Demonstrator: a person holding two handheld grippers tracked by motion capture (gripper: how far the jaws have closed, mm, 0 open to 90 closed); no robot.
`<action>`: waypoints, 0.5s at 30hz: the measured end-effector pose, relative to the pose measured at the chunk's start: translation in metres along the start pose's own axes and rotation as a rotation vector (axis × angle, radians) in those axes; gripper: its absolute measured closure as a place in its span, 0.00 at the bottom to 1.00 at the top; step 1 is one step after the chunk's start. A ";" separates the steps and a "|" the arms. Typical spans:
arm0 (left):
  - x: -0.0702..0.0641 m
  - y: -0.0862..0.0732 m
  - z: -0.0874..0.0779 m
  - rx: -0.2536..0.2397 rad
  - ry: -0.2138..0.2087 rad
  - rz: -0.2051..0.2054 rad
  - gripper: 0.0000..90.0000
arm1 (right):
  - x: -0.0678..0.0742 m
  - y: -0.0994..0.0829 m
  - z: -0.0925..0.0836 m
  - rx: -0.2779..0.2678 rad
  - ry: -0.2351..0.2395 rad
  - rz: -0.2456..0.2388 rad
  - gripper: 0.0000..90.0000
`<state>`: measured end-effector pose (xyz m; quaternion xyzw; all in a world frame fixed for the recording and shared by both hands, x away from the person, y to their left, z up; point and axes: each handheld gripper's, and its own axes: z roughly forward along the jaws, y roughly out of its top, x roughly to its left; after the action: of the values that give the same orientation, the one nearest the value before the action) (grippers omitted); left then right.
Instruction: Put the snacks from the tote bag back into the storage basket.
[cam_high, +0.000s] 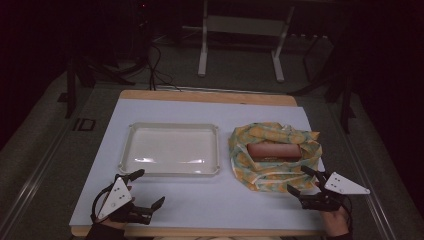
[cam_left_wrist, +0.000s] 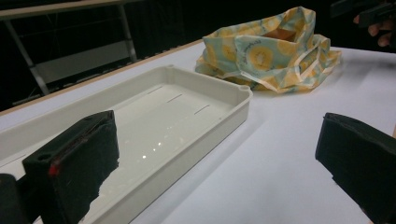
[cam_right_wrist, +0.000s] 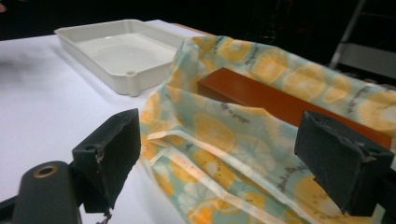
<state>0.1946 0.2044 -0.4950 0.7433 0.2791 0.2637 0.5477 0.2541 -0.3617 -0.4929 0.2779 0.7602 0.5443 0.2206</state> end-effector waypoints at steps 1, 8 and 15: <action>0.000 0.000 0.000 -0.002 -0.002 -0.001 0.00 | 0.000 0.000 0.000 0.000 0.000 0.000 0.16; 0.001 -0.001 0.000 -0.001 0.003 -0.004 0.00 | -0.002 0.000 0.000 0.074 0.081 0.021 0.14; 0.001 -0.001 0.003 0.008 -0.015 -0.003 0.00 | -0.005 0.008 -0.002 0.178 0.093 0.040 0.12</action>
<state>0.1970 0.2037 -0.4966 0.7470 0.2771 0.2562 0.5473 0.2579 -0.3641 -0.4842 0.2860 0.8093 0.4912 0.1484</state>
